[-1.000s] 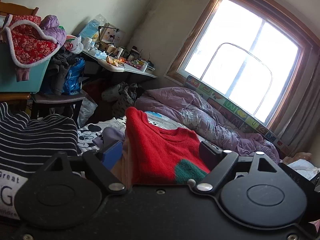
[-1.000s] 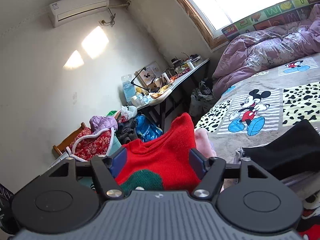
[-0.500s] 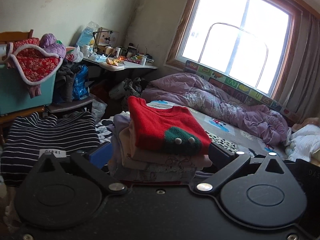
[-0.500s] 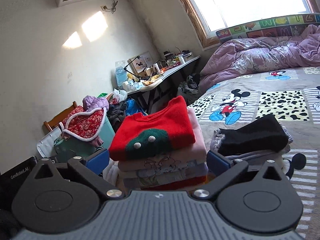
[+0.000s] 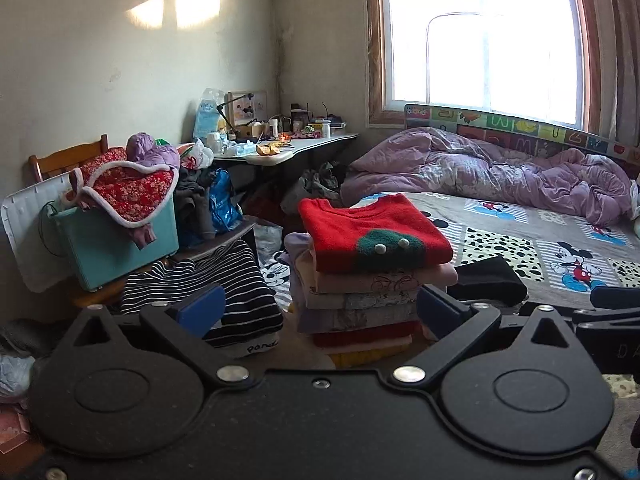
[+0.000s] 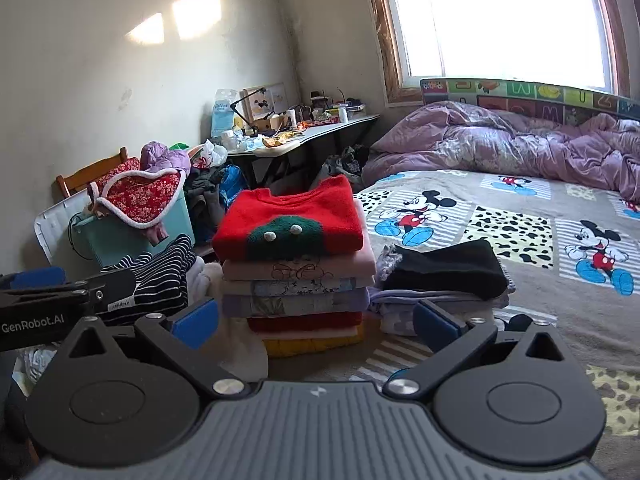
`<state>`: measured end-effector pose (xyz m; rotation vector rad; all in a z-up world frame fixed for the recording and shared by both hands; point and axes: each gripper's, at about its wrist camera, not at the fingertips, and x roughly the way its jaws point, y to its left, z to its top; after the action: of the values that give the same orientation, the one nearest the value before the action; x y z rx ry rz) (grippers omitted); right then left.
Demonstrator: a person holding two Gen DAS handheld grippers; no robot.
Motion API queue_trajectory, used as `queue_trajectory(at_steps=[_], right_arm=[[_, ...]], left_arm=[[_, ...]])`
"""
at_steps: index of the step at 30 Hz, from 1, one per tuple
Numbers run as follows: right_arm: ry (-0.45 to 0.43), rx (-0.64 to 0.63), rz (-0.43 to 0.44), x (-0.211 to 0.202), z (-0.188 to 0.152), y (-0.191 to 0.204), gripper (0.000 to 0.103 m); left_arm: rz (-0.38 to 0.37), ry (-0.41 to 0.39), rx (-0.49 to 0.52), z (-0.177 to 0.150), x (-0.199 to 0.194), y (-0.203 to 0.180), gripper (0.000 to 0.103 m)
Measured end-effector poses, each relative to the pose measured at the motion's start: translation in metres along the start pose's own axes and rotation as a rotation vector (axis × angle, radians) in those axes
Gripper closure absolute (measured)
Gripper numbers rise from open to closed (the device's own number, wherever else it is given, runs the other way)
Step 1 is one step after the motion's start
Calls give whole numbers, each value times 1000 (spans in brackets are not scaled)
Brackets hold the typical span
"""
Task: Fold clothes
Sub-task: 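Open both grippers and withdraw from the stacked sweater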
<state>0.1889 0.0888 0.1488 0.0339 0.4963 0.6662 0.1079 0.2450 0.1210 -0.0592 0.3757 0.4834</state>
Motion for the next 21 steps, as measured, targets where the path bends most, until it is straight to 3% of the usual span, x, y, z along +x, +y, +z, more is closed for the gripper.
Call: queue_trajectory(at_steps=[21], right_arm=[[-21,-28,-31,-77,-16,2,0]], left_arm=[[-17,-13,-23,-12,-47,-14,0]])
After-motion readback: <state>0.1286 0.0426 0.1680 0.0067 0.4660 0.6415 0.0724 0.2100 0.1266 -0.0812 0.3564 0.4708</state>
